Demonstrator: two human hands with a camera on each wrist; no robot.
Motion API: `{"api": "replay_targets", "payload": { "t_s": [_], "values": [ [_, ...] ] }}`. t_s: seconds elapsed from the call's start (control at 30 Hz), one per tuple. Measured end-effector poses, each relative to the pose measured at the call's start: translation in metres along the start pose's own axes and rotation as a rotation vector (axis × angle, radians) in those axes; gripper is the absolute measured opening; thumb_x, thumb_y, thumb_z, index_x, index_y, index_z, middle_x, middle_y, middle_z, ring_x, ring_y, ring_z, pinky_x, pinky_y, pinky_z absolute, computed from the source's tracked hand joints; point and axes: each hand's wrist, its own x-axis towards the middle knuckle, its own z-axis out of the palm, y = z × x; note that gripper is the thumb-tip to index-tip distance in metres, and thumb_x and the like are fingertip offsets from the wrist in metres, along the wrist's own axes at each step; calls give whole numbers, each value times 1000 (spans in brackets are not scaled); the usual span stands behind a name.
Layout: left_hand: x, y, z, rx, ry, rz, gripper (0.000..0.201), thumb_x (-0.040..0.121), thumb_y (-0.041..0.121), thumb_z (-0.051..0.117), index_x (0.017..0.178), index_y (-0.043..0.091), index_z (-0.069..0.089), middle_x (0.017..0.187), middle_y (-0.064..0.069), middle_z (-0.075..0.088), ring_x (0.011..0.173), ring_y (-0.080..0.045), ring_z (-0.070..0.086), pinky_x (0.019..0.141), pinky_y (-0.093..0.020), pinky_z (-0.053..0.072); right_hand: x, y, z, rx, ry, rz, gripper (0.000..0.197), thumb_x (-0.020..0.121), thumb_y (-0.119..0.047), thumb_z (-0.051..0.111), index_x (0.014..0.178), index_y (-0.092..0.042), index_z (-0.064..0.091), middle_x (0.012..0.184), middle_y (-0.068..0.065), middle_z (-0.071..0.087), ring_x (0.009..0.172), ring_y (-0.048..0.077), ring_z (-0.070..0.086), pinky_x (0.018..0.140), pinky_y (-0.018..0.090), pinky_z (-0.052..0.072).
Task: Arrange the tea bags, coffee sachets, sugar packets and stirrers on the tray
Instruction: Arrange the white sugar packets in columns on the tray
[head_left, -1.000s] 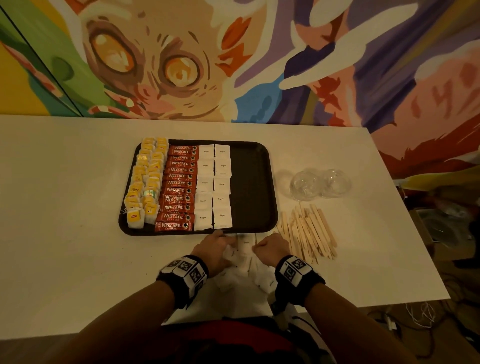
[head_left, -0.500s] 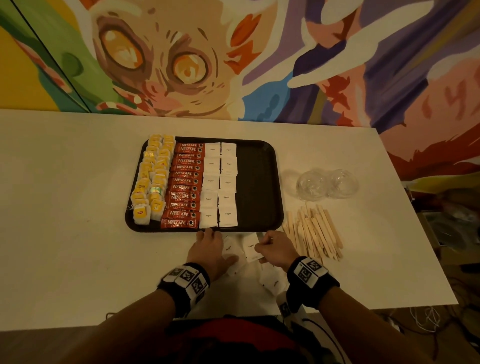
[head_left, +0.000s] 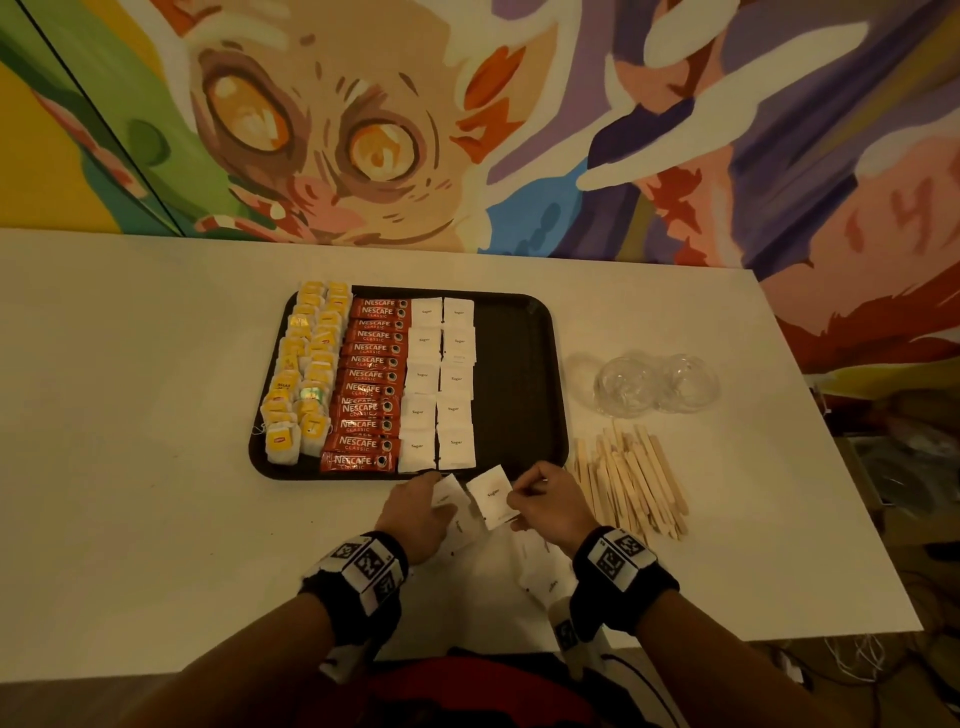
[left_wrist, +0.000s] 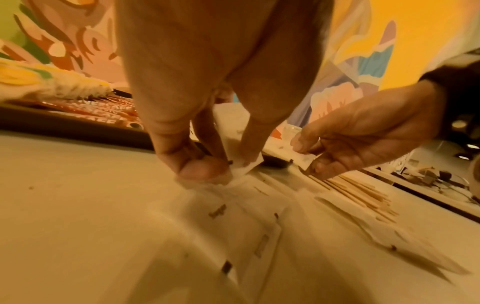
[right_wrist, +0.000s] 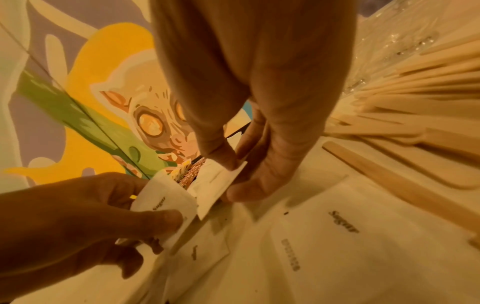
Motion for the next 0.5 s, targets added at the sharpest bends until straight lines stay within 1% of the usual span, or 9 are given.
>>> {"api": "replay_targets", "payload": {
  "t_s": [0.07,0.1,0.17,0.2,0.23,0.3,0.37,0.43,0.5],
  "values": [
    [0,-1,-6,-73,-21,-11,44,96,25,55,138,14,45,135,-8,52,121,-25,50,103,-38,44,0,-3,1,96,-18,13,20,84,-3,71,97,-12,58,99,3,65,85,19,69,66,32,62],
    [0,-1,-11,-131,-54,-26,46,98,25,52,141,14,41,134,-9,51,118,-26,52,99,-40,47,1,-5,2,140,-23,17,21,85,-2,70,98,-13,58,100,3,65,85,18,69,66,32,62],
    [4,-2,-21,-257,-114,-45,47,100,21,46,145,14,34,128,-12,52,103,-25,59,76,-35,57,4,-10,4,206,-33,14,22,87,-1,68,103,-13,59,102,2,65,86,17,69,67,31,62],
    [7,-3,-26,-293,-129,-51,49,101,20,45,147,14,29,128,-13,51,97,-23,60,64,-28,57,5,-13,5,230,-42,5,23,88,-1,67,106,-13,59,102,1,64,87,16,68,67,30,61],
    [10,-4,-33,-310,-131,-48,50,101,18,44,149,15,27,129,-14,48,93,-22,60,58,-24,54,7,-16,5,249,-49,-6,25,88,-1,66,110,-11,60,102,1,64,88,15,67,67,28,61],
    [17,-5,-46,-324,-94,-13,49,100,14,44,147,13,29,133,-14,44,90,-21,59,56,-22,52,12,-22,7,272,-63,-28,26,90,0,64,115,-7,61,106,4,65,90,14,66,68,27,61],
    [24,-5,-61,-324,-45,24,47,98,11,49,143,13,36,129,-13,49,91,-23,61,60,-26,56,19,-30,10,275,-63,-34,25,91,-1,63,116,-6,62,113,7,64,95,18,66,70,27,61],
    [29,-3,-76,-300,20,57,44,94,11,58,135,18,44,112,-10,60,87,-23,65,68,-35,59,27,-38,12,283,-46,-21,22,92,-3,62,114,-7,63,115,6,62,103,24,64,71,28,61],
    [37,-2,-89,-291,84,60,44,87,13,68,125,20,48,93,-2,63,77,-17,66,68,-34,59,37,-46,14,303,-27,-4,20,92,-5,63,112,-8,63,118,6,62,105,25,64,74,30,61]
  ]
}}
